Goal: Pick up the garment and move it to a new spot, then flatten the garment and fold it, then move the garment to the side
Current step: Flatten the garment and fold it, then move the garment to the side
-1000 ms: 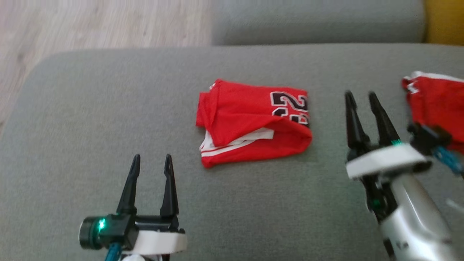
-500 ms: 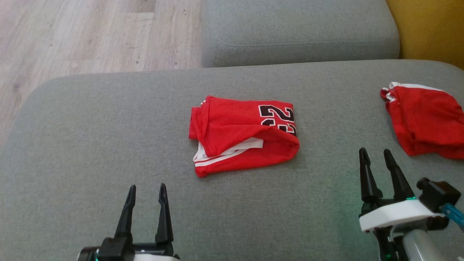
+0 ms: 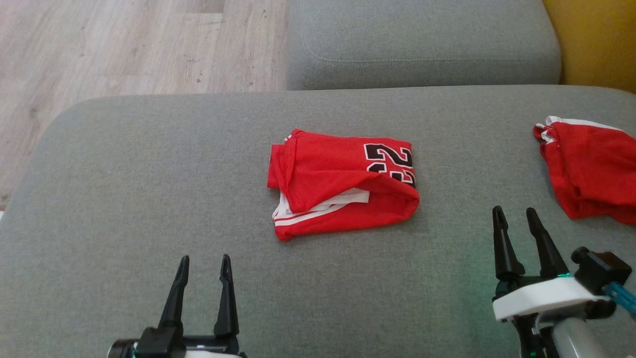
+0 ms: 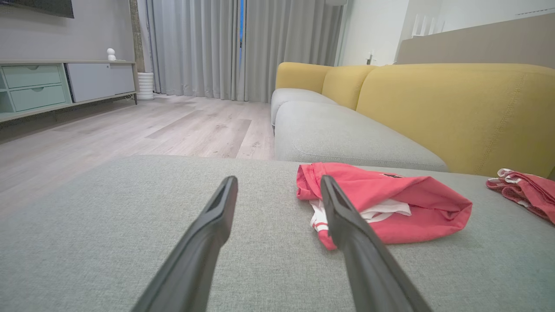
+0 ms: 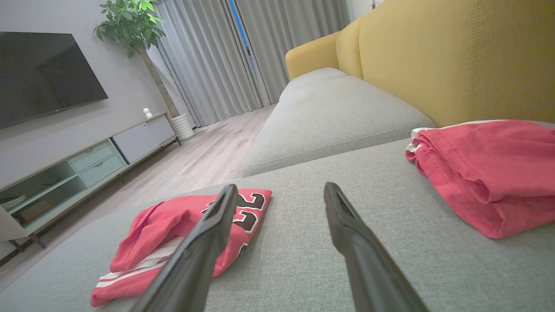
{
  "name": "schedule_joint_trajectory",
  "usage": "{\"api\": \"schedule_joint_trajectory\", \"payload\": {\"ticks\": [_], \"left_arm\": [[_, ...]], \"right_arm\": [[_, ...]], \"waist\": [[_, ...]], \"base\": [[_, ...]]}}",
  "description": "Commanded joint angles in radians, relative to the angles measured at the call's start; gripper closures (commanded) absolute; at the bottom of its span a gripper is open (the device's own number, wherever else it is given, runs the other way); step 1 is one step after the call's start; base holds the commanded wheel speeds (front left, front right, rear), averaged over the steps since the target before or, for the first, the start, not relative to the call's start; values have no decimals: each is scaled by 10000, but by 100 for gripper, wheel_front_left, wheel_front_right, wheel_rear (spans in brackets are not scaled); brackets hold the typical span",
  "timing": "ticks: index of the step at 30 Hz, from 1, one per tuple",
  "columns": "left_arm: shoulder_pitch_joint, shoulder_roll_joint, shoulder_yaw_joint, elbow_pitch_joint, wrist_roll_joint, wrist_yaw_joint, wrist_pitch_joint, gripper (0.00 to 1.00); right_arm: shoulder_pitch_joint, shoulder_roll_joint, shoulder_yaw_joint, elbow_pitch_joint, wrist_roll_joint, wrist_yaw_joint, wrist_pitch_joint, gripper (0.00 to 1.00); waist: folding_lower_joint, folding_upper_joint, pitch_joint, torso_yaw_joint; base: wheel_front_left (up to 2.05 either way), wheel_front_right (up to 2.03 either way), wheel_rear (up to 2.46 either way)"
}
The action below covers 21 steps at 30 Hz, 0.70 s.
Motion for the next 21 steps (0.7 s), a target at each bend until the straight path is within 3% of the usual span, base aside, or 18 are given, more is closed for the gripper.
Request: {"api": "schedule_joint_trajectory", "payload": {"ticks": [1,13,21], "left_arm": [[-359,-30,338,-293,73,-27,-82,0],[-464,-30,263,-287,164,-25,-82,0],[-806,-31,-34,-501,75,69,-82,0]], "right_arm": [[-169,-102,160,-303,-110,-7,-108,0],[-471,-130,361,96,-15,-7,22,0],[-2256,-21,889,1052,1296,-7,2101,0]], "waist": [[0,0,15,13],[0,0,199,72],[0,0,1041,292]], "base": [[0,0,0],[0,0,0],[0,0,0]]}}
